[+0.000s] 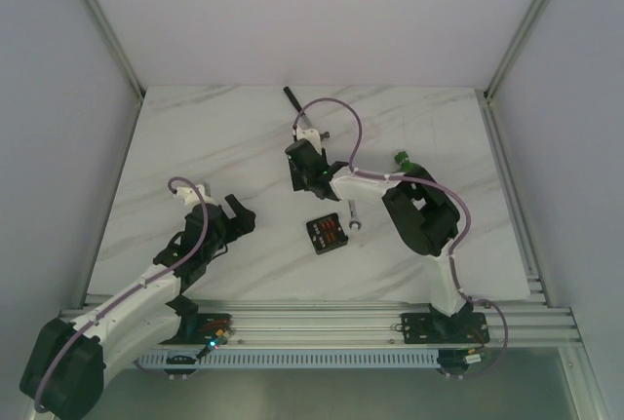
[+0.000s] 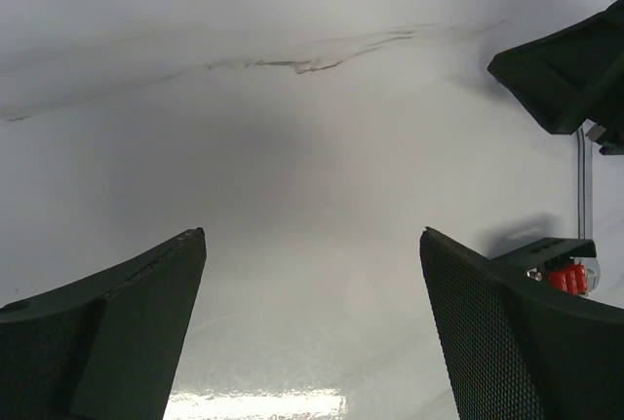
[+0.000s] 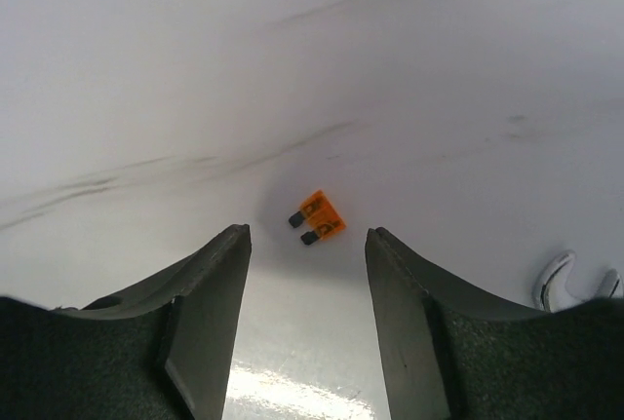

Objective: Snap on the fuse box
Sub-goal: Pick up the fuse from the center of the board.

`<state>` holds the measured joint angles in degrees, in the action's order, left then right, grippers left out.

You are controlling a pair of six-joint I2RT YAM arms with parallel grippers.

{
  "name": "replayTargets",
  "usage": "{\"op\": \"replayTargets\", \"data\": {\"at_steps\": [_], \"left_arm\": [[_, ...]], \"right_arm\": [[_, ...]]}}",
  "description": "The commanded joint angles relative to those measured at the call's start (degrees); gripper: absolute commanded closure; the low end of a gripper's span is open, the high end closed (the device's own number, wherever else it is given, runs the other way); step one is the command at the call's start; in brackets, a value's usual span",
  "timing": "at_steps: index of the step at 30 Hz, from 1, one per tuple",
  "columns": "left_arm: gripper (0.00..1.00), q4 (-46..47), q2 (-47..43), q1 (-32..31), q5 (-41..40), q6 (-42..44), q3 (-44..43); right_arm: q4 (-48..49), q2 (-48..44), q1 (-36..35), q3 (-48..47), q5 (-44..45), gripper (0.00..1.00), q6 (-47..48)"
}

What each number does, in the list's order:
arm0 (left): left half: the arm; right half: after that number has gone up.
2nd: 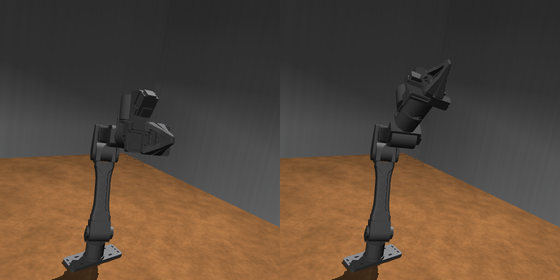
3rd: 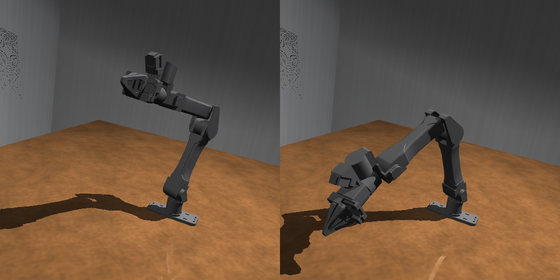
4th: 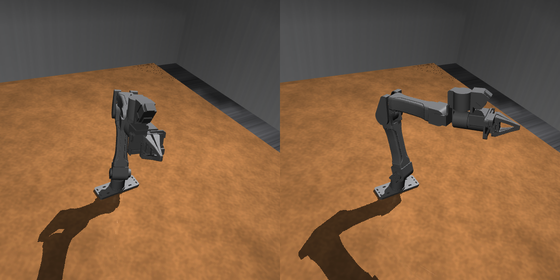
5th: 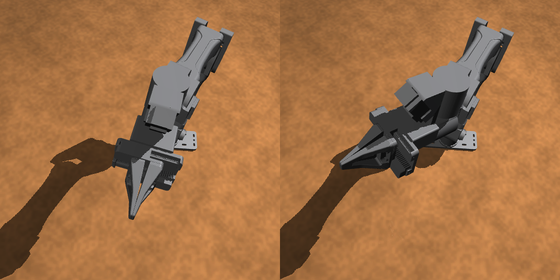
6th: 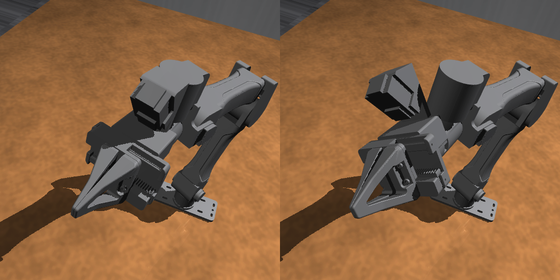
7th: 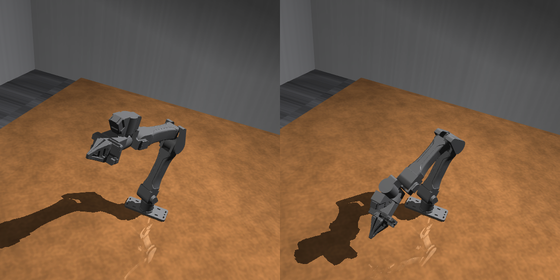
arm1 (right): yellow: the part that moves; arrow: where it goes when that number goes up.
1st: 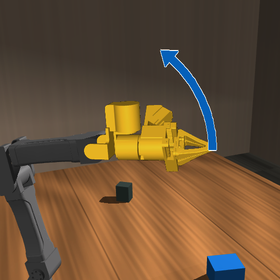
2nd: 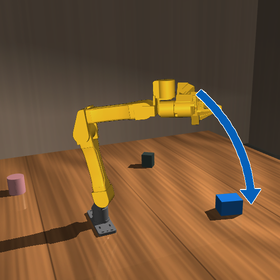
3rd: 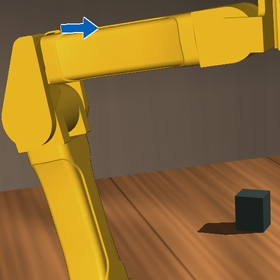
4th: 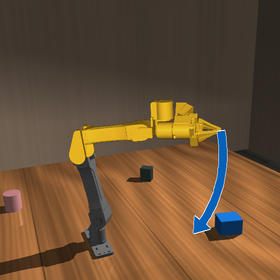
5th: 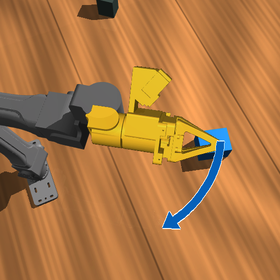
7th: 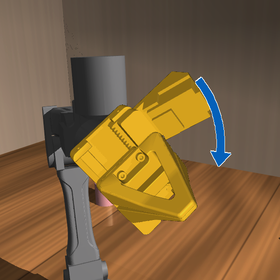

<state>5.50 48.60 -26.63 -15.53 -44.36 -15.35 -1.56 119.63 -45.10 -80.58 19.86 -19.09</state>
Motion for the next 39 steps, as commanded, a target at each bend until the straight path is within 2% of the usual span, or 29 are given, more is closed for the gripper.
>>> {"op": "replayTargets", "data": {"at_steps": [1,5,11,26,31,39], "left_arm": [[0.00,0.48,0.02,0.35,0.82,-0.51,0.27],[0.00,0.47,0.00,0.35,0.82,-0.60,0.27],[0.00,0.47,0.17,0.35,0.70,-0.62,0.26],[0.00,0.91,1.24,0.35,1.05,-0.52,-0.03],[0.00,0.92,1.30,0.35,1.13,-0.58,0.13],[0.00,1.01,1.24,0.32,1.36,-0.47,0.12]], "right_arm": [[-1.04,-0.02,-0.06,-0.71,6.66,0.44,-11.21],[-1.51,1.77,-0.07,-1.71,8.34,0.50,-15.30],[-2.20,4.36,-0.23,-4.07,8.16,0.54,-15.69],[-2.44,7.19,-1.68,-6.80,3.03,0.61,-7.04],[-5.19,7.68,-2.22,-8.00,6.65,0.60,-4.10],[-11.15,9.12,-1.65,-9.32,15.46,0.58,-4.88]]}}
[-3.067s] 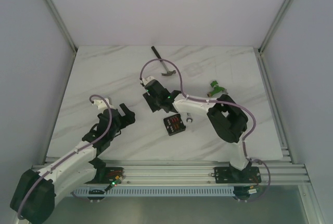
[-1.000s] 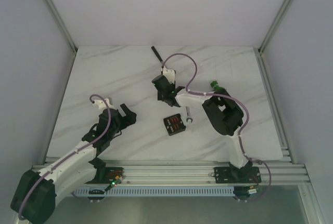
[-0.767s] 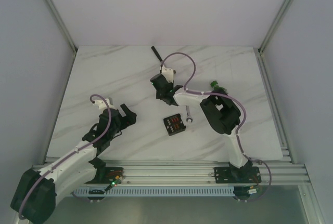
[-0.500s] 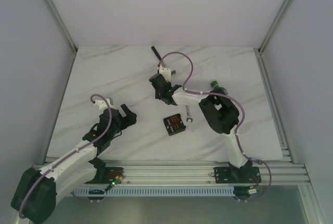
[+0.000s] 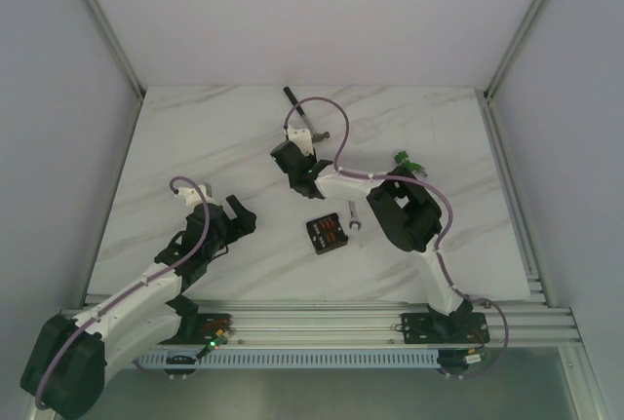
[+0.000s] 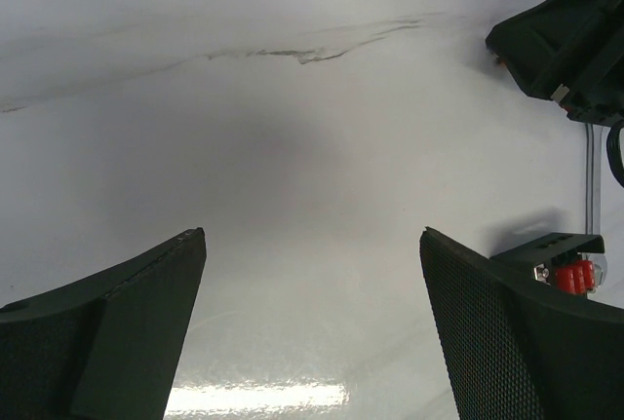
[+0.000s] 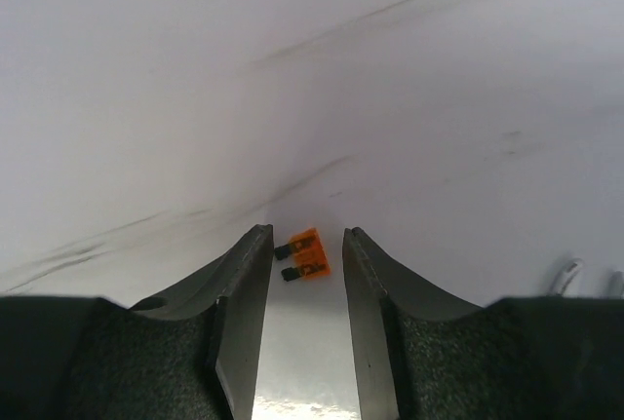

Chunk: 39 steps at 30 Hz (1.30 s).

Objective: Snap on the fuse box
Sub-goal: Pick up the fuse from the center of the board.

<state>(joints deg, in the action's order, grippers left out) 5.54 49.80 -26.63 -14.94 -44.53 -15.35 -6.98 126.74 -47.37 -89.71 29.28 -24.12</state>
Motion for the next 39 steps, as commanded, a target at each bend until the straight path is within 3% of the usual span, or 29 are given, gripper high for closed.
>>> {"op": "replayTargets", "data": {"at_steps": [1,15,19,29,39], "left_arm": [[0.00,0.88,0.03,0.35,0.78,-0.31,0.13],[0.00,0.88,-0.56,0.35,0.93,-0.34,0.23],[0.00,0.87,-0.65,0.37,1.06,-0.29,0.18],[0.00,0.88,-1.20,0.31,1.00,-0.36,0.24],[0.00,0.88,-1.02,0.37,1.36,-0.31,-0.01]], "right_arm": [[-5.80,1.69,0.88,0.35,6.16,0.58,0.06],[-4.90,-6.19,2.78,9.88,5.06,0.52,1.81],[-3.48,-8.29,2.99,12.11,0.80,0.53,4.47],[10.98,-15.03,4.04,19.42,-14.29,0.52,15.15],[15.62,-11.78,4.78,19.42,-18.11,0.47,22.04]]}}
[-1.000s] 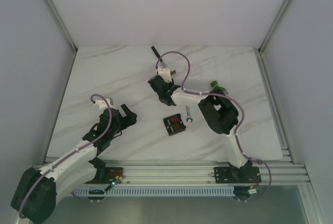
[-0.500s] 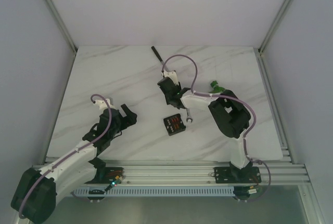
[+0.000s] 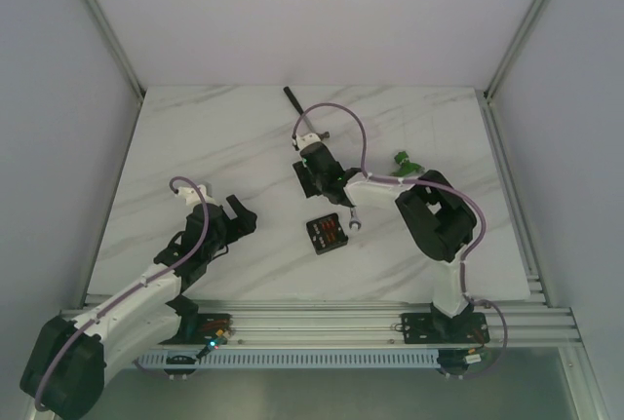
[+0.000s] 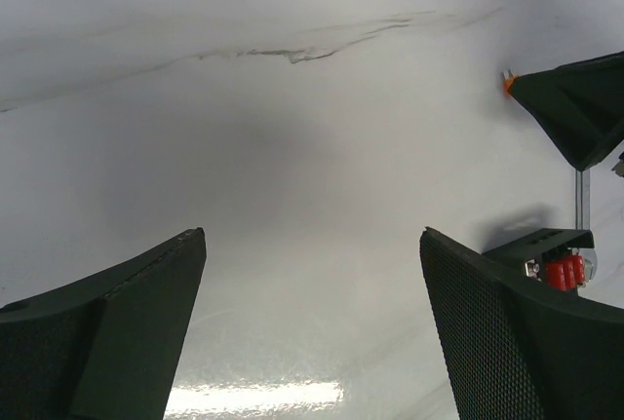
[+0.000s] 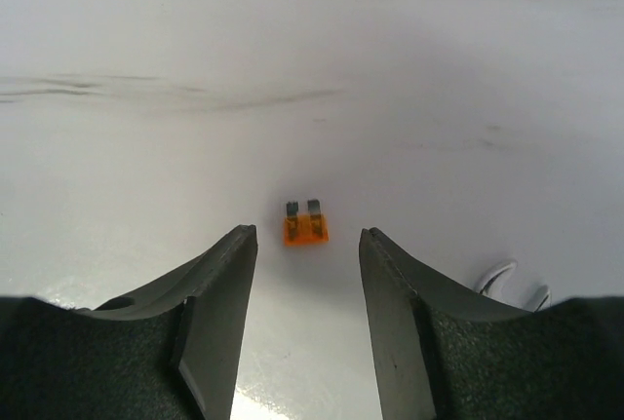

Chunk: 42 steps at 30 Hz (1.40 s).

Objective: Snap on the fuse box
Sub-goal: Pick up the fuse from the center of the board.

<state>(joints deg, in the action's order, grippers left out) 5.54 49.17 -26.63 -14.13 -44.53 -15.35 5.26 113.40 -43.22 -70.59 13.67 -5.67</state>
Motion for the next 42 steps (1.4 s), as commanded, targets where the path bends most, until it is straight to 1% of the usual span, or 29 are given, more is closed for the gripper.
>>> {"op": "replayTargets", "data": {"at_steps": [1,7,13,26,38,42], "left_arm": [[0.00,0.88,-0.39,0.36,0.56,-0.33,0.00],[0.00,0.85,-0.17,0.36,0.64,-0.27,-0.19],[0.00,0.88,0.31,0.35,0.71,-0.35,-0.38],[0.00,0.93,0.49,0.34,0.97,-0.40,-0.40],[0.00,0.96,0.49,0.35,1.31,-0.66,-0.60],[0.00,0.96,0.49,0.35,1.41,-0.64,-0.64]], "right_arm": [[3.59,1.82,0.80,0.28,-2.78,0.47,3.64],[4.43,2.66,1.39,0.73,-5.49,0.49,4.25],[4.50,3.38,1.66,1.22,-6.53,0.55,4.34],[3.36,1.72,1.90,3.53,-5.32,0.66,2.88],[2.65,0.50,1.79,4.82,-3.36,0.66,1.93],[2.51,0.00,1.82,5.25,-3.31,0.63,1.71]]}}
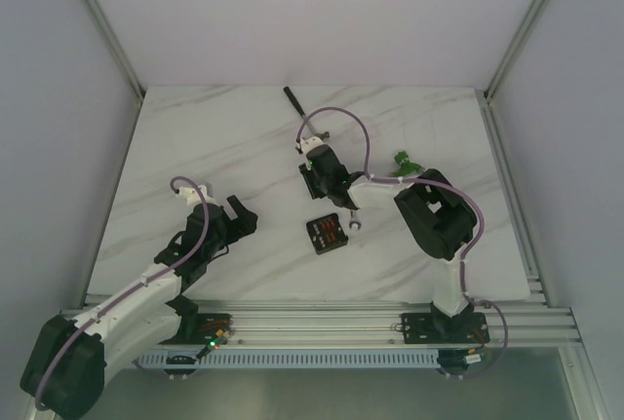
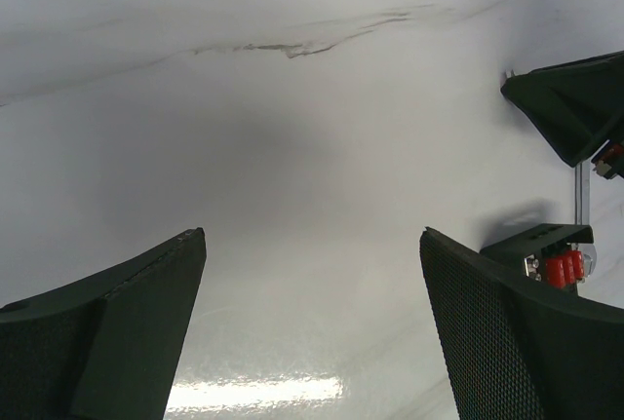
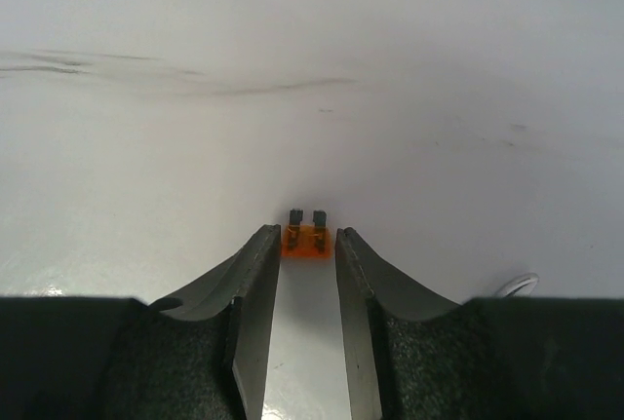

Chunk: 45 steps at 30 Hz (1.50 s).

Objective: Snap on the fuse box
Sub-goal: Pick up the fuse from the center of the board.

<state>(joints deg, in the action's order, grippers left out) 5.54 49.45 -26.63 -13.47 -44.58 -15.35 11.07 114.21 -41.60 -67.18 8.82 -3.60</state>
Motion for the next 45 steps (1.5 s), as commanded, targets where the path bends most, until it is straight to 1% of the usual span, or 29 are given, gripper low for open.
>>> {"op": "replayTargets", "data": {"at_steps": [1,7,9,12,17,21,22,25,28,38,41,45], "left_arm": [[0.00,0.90,0.21,0.35,0.77,-0.60,-0.63],[0.00,1.05,0.38,0.38,0.91,-0.74,-0.73],[0.00,1.05,0.38,0.35,0.88,-0.73,-0.72],[0.00,1.05,0.38,0.35,1.08,-0.69,-0.81],[0.00,1.57,0.76,0.39,2.06,-0.70,-1.20],[0.00,3.38,1.72,0.36,4.20,-1.14,-1.91],[0.00,5.60,2.65,0.40,5.95,-1.88,-2.80],[0.02,8.76,3.46,0.31,7.84,-2.86,-3.37],[0.06,13.33,4.69,0.35,11.28,-4.11,-3.93],[0.27,30.40,13.96,0.19,25.44,-8.38,-6.96],[0.32,33.52,15.38,-0.35,26.44,-9.82,-7.22],[0.39,34.92,16.11,-1.23,26.00,-11.01,-7.70]], "right_arm": [[-3.39,-0.92,0.15,1.99,1.57,0.63,-0.44],[-3.48,-1.15,0.09,2.23,1.41,0.64,-0.58],[-3.57,-1.14,0.03,2.29,1.26,0.66,-0.54],[-3.53,-1.23,0.03,2.52,0.66,0.74,-0.40],[-1.99,-2.36,0.00,3.64,-0.30,0.82,-0.10],[0.27,-4.86,-0.18,5.56,-1.78,0.83,-0.33],[3.02,-7.74,-0.39,7.59,-4.11,0.83,-0.61],[5.24,-11.22,-0.62,9.65,-6.73,0.83,-0.55],[8.34,-14.78,-0.80,12.21,-9.16,0.82,-0.61],[15.61,-25.42,-3.30,19.10,-15.47,0.81,-0.45],[16.54,-28.12,-4.56,20.41,-16.20,0.81,0.08],[17.83,-29.57,-5.86,21.48,-16.49,0.81,0.39]]}}
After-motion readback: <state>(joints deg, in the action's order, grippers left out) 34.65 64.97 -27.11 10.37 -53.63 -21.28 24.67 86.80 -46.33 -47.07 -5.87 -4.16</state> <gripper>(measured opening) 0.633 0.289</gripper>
